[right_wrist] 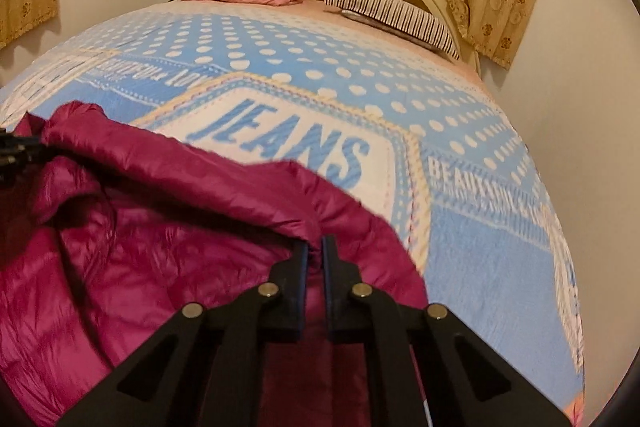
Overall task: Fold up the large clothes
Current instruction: 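Lower the folded hem onto the jacket and open both tools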
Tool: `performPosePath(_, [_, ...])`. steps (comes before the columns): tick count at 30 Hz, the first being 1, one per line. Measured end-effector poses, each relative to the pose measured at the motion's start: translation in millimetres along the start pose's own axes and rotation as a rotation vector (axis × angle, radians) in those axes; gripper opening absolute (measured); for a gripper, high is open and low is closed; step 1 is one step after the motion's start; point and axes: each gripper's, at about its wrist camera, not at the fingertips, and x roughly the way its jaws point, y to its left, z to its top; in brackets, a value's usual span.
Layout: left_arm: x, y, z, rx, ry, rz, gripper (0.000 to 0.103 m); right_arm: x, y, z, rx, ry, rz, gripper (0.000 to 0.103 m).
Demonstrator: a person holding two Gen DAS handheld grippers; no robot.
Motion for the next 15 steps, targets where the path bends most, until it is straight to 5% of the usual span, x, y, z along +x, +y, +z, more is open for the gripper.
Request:
performPosePath(7, [-40, 2, 6, -0.047, -0.087, -0.002, 0.016, 8, -2, -17, 0.018, 0.027, -0.015, 0.005])
performPosePath(9, [-64, 0, 11, -0.053, -0.173, 0.012, 0.04, 12, -7, -19, 0.035, 0.034, -0.016, 0.005])
performPosePath(10, [-75, -1, 15, -0.058, -0.213, 0.02, 0.069, 14, -8, -20, 0.042, 0.037, -0.014, 0.005])
performPosePath(11, [-85, -1, 19, -0.076, -0.267, 0.034, 0.086, 16, -10, -21, 0.049, 0.036, -0.011, 0.005])
performPosePath(13, [-95, -1, 30, -0.1, -0.343, 0.046, 0.088, 15, -11, -22, 0.054, 0.032, -0.003, 0.005])
performPosePath(15, [-83, -4, 51, -0.086, -0.318, 0.069, 0.088, 15, -9, -22, 0.054, 0.035, 0.014, 0.005])
